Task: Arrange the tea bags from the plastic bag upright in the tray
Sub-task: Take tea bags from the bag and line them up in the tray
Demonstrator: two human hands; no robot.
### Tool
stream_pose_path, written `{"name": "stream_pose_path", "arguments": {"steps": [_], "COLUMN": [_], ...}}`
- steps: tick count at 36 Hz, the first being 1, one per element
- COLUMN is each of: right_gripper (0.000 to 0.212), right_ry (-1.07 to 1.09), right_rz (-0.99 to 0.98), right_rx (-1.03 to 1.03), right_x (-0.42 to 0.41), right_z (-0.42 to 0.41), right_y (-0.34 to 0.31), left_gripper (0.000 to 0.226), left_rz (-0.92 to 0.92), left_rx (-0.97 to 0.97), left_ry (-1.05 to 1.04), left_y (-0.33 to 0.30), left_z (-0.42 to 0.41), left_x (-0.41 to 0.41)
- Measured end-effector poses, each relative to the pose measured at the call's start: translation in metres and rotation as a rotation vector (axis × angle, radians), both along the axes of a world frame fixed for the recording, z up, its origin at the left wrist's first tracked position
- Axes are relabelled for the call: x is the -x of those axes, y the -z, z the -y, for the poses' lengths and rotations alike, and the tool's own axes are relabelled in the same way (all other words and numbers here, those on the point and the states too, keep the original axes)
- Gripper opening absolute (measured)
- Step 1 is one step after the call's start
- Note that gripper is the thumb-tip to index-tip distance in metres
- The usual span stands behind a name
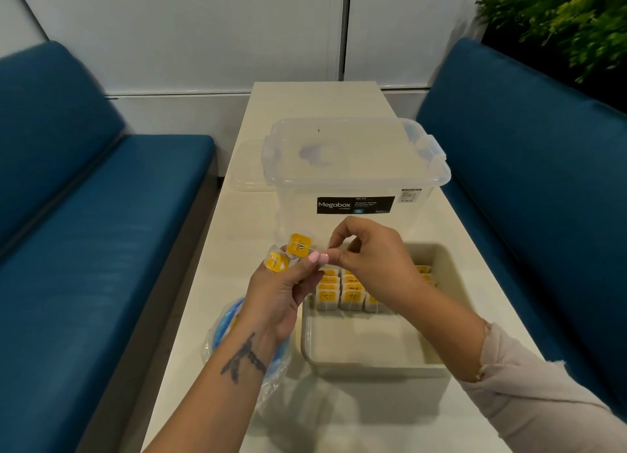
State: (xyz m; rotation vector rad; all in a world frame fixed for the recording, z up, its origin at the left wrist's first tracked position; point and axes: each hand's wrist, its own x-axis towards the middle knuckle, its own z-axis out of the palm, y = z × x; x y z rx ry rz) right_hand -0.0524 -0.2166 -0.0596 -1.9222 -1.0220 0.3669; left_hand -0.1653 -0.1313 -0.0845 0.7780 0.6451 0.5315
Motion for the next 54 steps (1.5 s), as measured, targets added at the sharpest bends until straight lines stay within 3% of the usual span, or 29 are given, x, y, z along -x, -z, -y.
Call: {"name": "stream_pose_path", "arguments": {"steps": [3, 6, 13, 17, 22, 29, 35, 40, 44, 48, 54], "right_gripper": [0.021, 0.021, 0.017, 0.017, 0.007, 0.008, 0.016, 0.015, 0.01, 0.005, 0.015], "right_ry": [0.018, -0.011, -0.159, -0.214, -0.217, -0.157, -0.134, -0.116, -0.081, -0.047, -0.046], "right_rz": [-0.197, -0.33, -0.223, -0.154, -0.233, -0.295, -0.13, -0.022, 0.086, 0.213, 0.463], "right_rx": [-0.011, 0.039, 0.156, 0.231, 0.147, 0.096, 0.187, 0.292, 0.41, 0.591, 0.772], "right_x": [-0.002, -0.004, -0.018, -0.022, -0.024, -0.031, -0.04, -0.047, -0.056, -0.065, -0.073], "right_z": [-0.001, -0.002, 0.001, 0.0, 0.006, 0.018, 0.028, 0.04, 0.052, 0.059, 0.064], "right_y": [0.003, 0.004, -0.009, -0.013, -0.015, -0.014, -0.016, -0.019, -0.018, -0.004, 0.026], "left_gripper": [0.039, 0.028, 0.043, 0.045, 0.041, 0.049, 0.046, 0.05, 0.027, 0.019, 0.011], "left_rz": [0.011, -0.058, -0.309, -0.316, -0.257, -0.258, -0.341, -0.317, -0.252, -0.268, -0.269], "left_rx": [0.001, -0.12, -0.576, -0.598, -0.537, -0.556, -0.692, -0.566, -0.366, -0.27, -0.175], "left_ry": [-0.001, 0.048, 0.212, 0.255, 0.277, 0.156, 0.173, 0.201, 0.172, 0.132, 0.062], "left_y": [0.002, 0.005, 0.006, 0.004, 0.001, 0.006, 0.008, 0.012, 0.013, 0.015, 0.016], "left_z": [-0.001, -0.003, -0.008, -0.006, 0.0, 0.005, 0.009, 0.015, 0.018, 0.015, 0.012], "left_x": [-0.001, 0.0, 0.003, 0.001, -0.001, -0.007, -0.013, -0.015, -0.013, -0.013, -0.014]}}
